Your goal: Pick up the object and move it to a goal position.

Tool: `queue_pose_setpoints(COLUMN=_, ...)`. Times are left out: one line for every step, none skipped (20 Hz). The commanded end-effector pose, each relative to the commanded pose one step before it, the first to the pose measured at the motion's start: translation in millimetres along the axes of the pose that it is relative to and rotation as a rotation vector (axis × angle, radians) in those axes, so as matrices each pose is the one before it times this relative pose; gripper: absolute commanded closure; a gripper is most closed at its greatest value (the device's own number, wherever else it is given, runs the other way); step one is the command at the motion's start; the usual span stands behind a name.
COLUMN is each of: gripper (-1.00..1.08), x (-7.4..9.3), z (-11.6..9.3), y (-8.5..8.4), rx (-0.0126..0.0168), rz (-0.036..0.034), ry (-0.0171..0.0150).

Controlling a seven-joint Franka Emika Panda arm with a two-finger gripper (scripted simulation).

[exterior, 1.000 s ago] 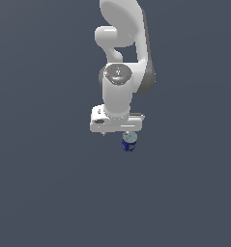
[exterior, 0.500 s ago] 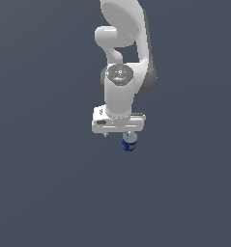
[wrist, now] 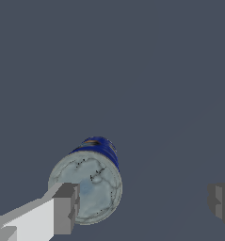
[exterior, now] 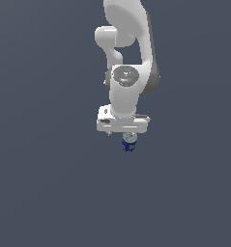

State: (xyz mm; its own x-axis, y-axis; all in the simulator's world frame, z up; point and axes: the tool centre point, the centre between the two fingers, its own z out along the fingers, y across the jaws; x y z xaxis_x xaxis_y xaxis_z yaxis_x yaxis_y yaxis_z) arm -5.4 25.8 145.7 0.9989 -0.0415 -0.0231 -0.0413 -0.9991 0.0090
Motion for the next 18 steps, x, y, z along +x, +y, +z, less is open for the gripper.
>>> queue_pose_setpoints(gripper=-0.92, x=-2.31, z=3.03, y=-6.61, rx=0.00136, rz=0.04120, ry=0.00300)
queue_pose_setpoints(gripper=-0.92, x=-1.20, z=1.36, y=-2.86, rx=0.00065, rz=0.01912, ry=0.00140)
queue_pose_setpoints(gripper=-0.92, x=-1.35, z=1.44, y=-2.99, rx=0.00071, rz=0.02028, ry=0.00147)
queue_pose_setpoints(gripper=-0.92, x=-1.51, z=1.51, y=-3.10, rx=0.00078, rz=0.02140, ry=0.00154)
queue_pose_setpoints(gripper=-0.92, x=-1.58, z=1.48, y=-3.00, rx=0.00080, rz=0.02115, ry=0.00150)
queue_pose_setpoints(gripper=-0.92, x=-1.57, z=1.39, y=-2.78, rx=0.00078, rz=0.02003, ry=0.00141)
queue_pose_setpoints(gripper=-0.92, x=-1.55, z=1.31, y=-2.57, rx=0.00075, rz=0.01889, ry=0.00131)
queue_pose_setpoints(gripper=-0.92, x=-1.52, z=1.22, y=-2.37, rx=0.00073, rz=0.01776, ry=0.00122)
queue_pose_setpoints(gripper=-0.92, x=-1.47, z=1.14, y=-2.17, rx=0.00070, rz=0.01663, ry=0.00113)
queue_pose_setpoints(gripper=-0.92, x=-1.42, z=1.05, y=-1.98, rx=0.00066, rz=0.01548, ry=0.00105)
queue_pose_setpoints(gripper=-0.92, x=-1.35, z=0.97, y=-1.79, rx=0.00062, rz=0.01436, ry=0.00096)
queue_pose_setpoints(gripper=-0.92, x=-1.27, z=0.89, y=-1.63, rx=0.00058, rz=0.01320, ry=0.00088)
queue_pose_setpoints(gripper=-0.92, x=-1.18, z=0.81, y=-1.45, rx=0.00054, rz=0.01208, ry=0.00080)
queue_pose_setpoints(gripper=-0.92, x=-1.10, z=0.73, y=-1.30, rx=0.00050, rz=0.01091, ry=0.00071)
queue_pose_setpoints(gripper=-0.92, x=-1.00, z=0.65, y=-1.15, rx=0.00045, rz=0.00976, ry=0.00063)
queue_pose_setpoints(gripper=-0.92, x=-0.88, z=0.57, y=-0.98, rx=0.00040, rz=0.00865, ry=0.00056)
queue_pose_setpoints(gripper=-0.92, x=-0.79, z=0.50, y=-0.86, rx=0.00035, rz=0.00746, ry=0.00048)
queue_pose_setpoints(gripper=-0.92, x=-0.66, z=0.42, y=-0.70, rx=0.00030, rz=0.00635, ry=0.00041)
